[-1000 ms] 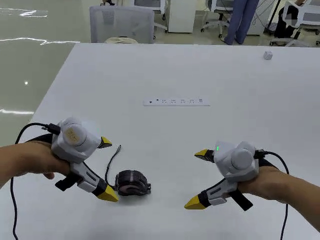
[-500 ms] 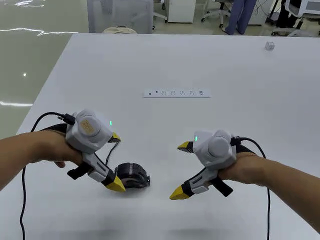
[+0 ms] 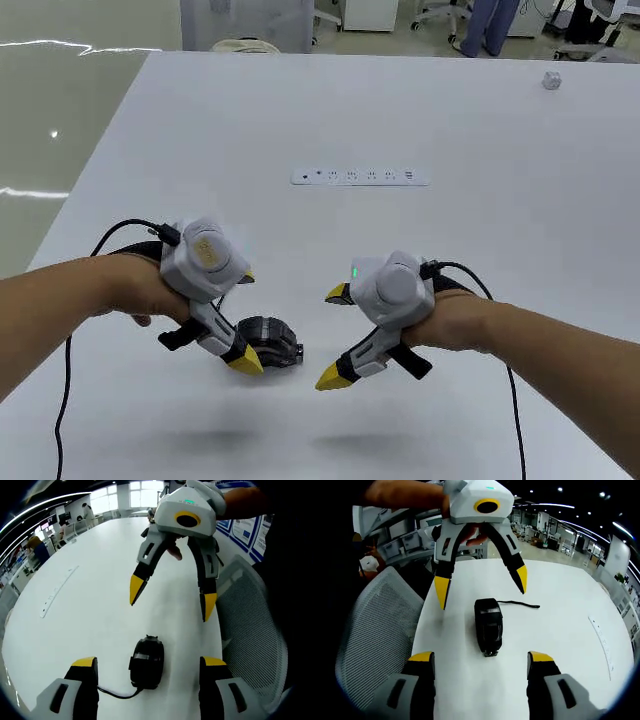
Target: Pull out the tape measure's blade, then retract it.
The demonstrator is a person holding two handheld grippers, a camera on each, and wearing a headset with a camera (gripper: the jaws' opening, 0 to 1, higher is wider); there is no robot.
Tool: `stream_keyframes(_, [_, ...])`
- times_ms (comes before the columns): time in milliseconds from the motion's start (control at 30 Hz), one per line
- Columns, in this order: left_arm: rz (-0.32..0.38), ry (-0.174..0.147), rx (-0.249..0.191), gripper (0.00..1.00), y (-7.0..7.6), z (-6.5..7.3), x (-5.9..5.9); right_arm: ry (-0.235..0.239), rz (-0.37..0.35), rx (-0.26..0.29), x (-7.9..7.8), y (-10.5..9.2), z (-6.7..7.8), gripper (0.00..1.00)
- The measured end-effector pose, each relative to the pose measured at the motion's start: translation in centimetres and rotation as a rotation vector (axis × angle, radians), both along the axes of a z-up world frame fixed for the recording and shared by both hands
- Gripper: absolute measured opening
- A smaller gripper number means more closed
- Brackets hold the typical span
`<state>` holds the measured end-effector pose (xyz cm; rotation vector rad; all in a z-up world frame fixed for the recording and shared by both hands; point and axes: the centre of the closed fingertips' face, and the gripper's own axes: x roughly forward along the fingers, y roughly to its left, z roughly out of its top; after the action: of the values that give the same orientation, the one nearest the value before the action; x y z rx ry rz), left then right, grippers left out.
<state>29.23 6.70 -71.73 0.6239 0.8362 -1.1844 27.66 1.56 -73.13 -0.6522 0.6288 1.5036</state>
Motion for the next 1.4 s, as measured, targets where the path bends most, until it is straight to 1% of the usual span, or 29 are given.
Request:
stream_keyframes(67, [0.005, -0.001, 0.007, 0.78, 0.0, -0.4, 0.0, 0.012, 0.002, -0.008, 0.0, 0.4, -0.4, 0.74])
stream_keyframes(200, [0.012, 0.014, 0.021, 0.76, 0.2, -1.4, -0.1, 0.03, 0.002, -0.026, 0.2, 1.1, -1.5, 0.71])
stream_keyframes(233, [0.011, 0.02, 0.028, 0.75, 0.3, -1.9, -0.2, 0.039, 0.002, -0.032, 0.2, 1.1, -1.8, 0.7])
stream_keyframes(333, [0.001, 0.023, 0.032, 0.7, 0.2, -2.4, -0.3, 0.06, -0.001, -0.062, 0.3, 1.0, -2.8, 0.68])
stream_keyframes(400, [0.011, 0.022, 0.035, 0.67, 0.2, -2.8, 0.0, 0.064, 0.002, -0.075, 0.3, 1.0, -3.2, 0.67])
stream_keyframes(533, [0.039, 0.024, 0.023, 0.62, 0.0, -3.2, 0.7, 0.058, 0.018, -0.098, 0.4, 0.8, -3.9, 0.64])
stream_keyframes(633, [0.044, 0.031, 0.022, 0.61, -0.3, -3.5, 0.5, 0.069, 0.006, -0.101, 0.6, 0.8, -4.4, 0.61])
stream_keyframes(800, [0.02, 0.038, 0.028, 0.61, -0.5, -4.2, 0.2, 0.066, 0.014, -0.105, 0.7, 1.1, -4.7, 0.58])
stream_keyframes(967, [0.002, 0.035, 0.032, 0.59, -0.6, -4.4, 0.2, 0.051, 0.025, -0.108, 1.0, 1.5, -5.1, 0.55])
stream_keyframes(1133, [-0.009, 0.032, 0.03, 0.55, -0.6, -4.6, 0.3, 0.044, 0.037, -0.097, 0.9, 2.2, -5.4, 0.52])
stream_keyframes(1200, [-0.019, 0.029, 0.04, 0.54, -0.5, -4.9, 0.3, 0.039, 0.052, -0.104, 0.9, 2.2, -5.7, 0.49])
stream_keyframes(1233, [-0.022, 0.028, 0.042, 0.54, -0.5, -4.8, 0.3, 0.044, 0.056, -0.11, 0.9, 2.0, -6.0, 0.48])
stream_keyframes(1333, [-0.023, 0.03, 0.044, 0.53, -0.6, -5.0, 0.4, 0.052, 0.058, -0.145, 1.1, 1.3, -6.9, 0.45])
stream_keyframes(1400, [-0.031, 0.027, 0.045, 0.53, -0.7, -5.1, 0.4, 0.052, 0.059, -0.147, 1.3, 1.3, -6.9, 0.44])
